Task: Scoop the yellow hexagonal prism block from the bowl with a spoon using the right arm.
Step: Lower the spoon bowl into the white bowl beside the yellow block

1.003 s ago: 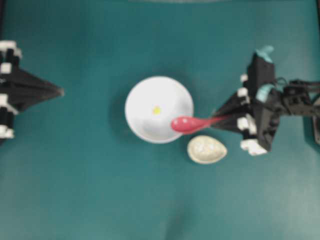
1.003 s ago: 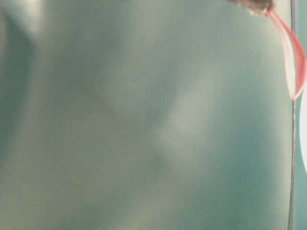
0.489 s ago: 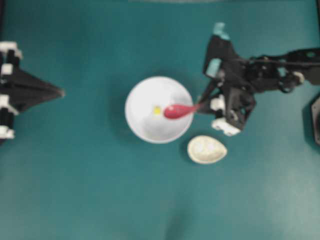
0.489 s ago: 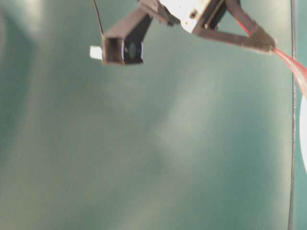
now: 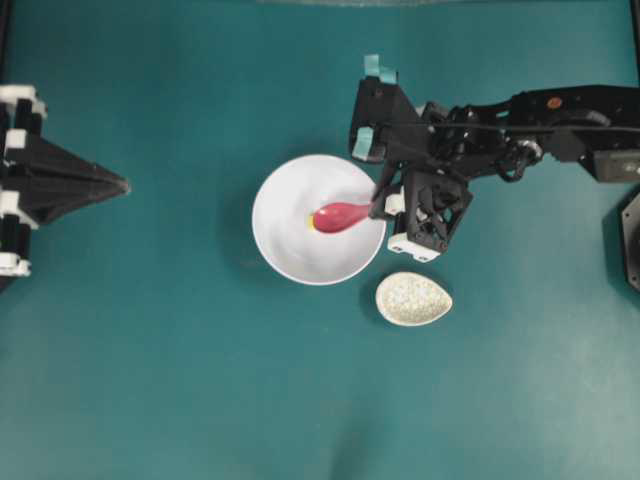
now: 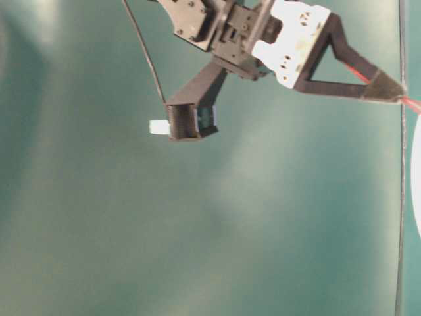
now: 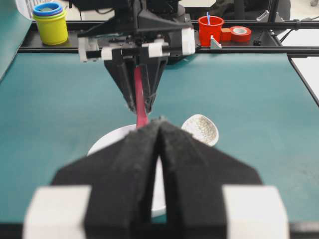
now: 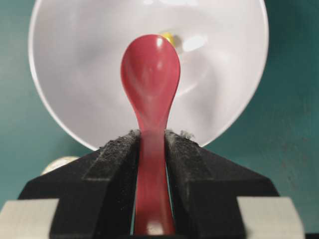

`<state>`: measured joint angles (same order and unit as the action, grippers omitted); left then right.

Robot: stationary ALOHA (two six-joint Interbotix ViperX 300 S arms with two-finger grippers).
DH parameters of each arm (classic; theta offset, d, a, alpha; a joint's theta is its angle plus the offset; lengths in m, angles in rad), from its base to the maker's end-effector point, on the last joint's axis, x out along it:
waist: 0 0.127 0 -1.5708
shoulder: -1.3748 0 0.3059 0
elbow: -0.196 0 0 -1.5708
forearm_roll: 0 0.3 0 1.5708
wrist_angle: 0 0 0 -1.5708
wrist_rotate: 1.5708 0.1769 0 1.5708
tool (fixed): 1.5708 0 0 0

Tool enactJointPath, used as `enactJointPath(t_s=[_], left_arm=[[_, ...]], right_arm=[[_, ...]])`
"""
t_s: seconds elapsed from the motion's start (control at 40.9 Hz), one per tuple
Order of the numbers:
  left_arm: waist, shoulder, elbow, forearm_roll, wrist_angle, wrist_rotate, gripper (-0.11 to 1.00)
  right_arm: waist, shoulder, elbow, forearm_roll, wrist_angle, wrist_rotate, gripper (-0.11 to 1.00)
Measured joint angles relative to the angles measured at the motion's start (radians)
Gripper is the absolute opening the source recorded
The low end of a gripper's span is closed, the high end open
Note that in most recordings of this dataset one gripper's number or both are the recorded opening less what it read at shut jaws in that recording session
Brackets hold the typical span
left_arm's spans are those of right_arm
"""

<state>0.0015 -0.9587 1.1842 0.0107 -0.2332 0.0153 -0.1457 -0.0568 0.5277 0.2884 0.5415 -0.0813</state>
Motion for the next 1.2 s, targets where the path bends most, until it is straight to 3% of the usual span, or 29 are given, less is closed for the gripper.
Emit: enactJointPath(t_s=[0.196,0.685,1.199], left_arm=[[0.000,0.000,0.000,0.000,0.000,0.000,-0.01],[0.000,0.000,0.000,0.000,0.000,0.000,-0.01],[0.002,0.000,0.000,0.000,0.000,0.000,-0.01]], right_arm=[[0.000,0.009,0.000,-0.021,0.008,0.026,0.24],[0.003,0.058,0.000,-0.023,0.008,0.028,0.24],[0.014,0.106,-0.029,-0.023,-0.064,0.028,0.24]])
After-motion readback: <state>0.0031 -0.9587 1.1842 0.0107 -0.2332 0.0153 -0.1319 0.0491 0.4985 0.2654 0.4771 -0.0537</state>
